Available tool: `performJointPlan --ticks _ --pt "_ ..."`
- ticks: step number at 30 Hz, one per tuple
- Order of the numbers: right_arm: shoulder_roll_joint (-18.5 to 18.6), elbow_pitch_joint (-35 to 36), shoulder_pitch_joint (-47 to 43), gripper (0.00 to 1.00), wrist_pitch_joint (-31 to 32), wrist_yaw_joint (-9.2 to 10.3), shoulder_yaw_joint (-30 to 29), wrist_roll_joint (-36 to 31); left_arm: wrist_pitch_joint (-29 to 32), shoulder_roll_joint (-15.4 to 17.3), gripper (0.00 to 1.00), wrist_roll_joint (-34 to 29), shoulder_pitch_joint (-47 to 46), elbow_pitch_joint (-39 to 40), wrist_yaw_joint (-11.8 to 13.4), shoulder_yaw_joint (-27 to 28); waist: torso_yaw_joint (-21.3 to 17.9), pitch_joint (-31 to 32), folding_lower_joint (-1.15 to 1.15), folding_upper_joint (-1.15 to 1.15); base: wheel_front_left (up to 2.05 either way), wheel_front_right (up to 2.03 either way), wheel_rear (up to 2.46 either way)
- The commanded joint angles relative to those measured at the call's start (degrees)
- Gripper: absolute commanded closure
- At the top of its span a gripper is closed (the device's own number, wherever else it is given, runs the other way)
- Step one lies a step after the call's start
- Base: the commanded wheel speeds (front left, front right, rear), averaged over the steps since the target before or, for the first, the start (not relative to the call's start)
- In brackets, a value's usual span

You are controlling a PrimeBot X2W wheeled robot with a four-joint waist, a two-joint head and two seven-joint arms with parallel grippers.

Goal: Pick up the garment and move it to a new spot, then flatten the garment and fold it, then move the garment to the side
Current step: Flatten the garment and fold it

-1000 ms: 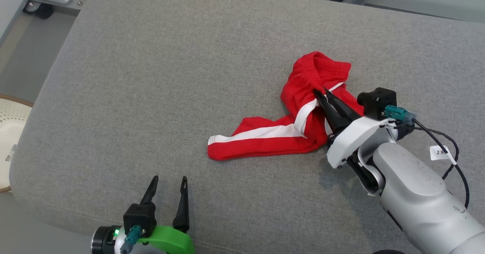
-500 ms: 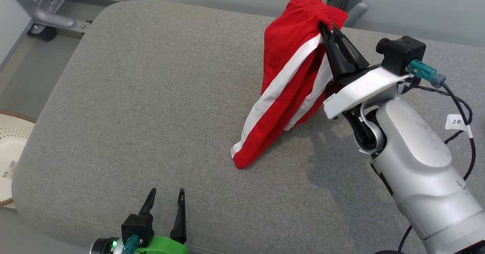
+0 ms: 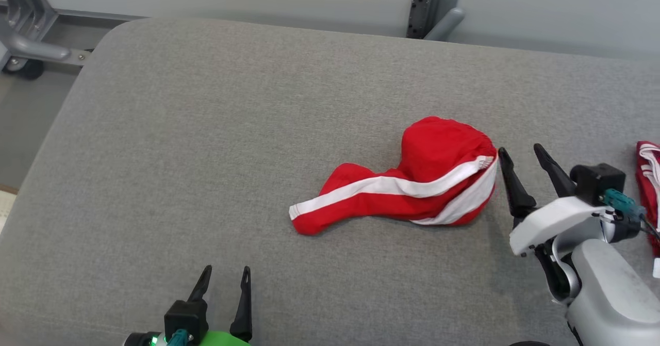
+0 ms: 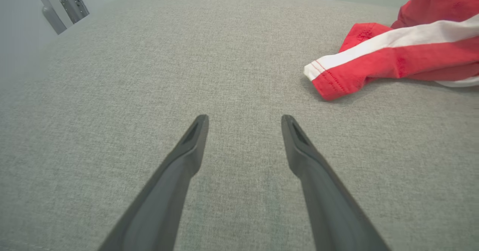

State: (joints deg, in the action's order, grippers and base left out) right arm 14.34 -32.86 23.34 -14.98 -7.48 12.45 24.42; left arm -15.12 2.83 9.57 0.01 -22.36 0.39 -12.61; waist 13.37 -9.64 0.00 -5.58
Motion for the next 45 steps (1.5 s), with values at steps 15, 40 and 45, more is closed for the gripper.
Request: performJointPlan --ticks 15,40,45 --pt "-5.7 10.8 -13.9 0.00 -0.1 0.00 -9.5 -5.5 0.0 0.1 0.00 0.2 -1.7 0.8 -1.7 -1.0 -11.4 3.0 0.00 -0.01 0.00 0.00 0.00" --pt "-6.0 12.3 -11.7 0.00 -0.1 0.00 -9.0 -4.6 0.0 0.2 1.00 3.4 -10.2 -13.9 0.3 4.3 -22.0 -2.6 0.00 -0.01 0.00 0.00 0.00" --pt "-6.7 12.2 -12.0 0.00 -0.1 0.00 -9.3 -4.4 0.0 0.9 1.00 -0.9 -9.7 -8.8 1.8 7.5 -20.7 -2.1 0.00 -0.01 0.00 0.00 0.00"
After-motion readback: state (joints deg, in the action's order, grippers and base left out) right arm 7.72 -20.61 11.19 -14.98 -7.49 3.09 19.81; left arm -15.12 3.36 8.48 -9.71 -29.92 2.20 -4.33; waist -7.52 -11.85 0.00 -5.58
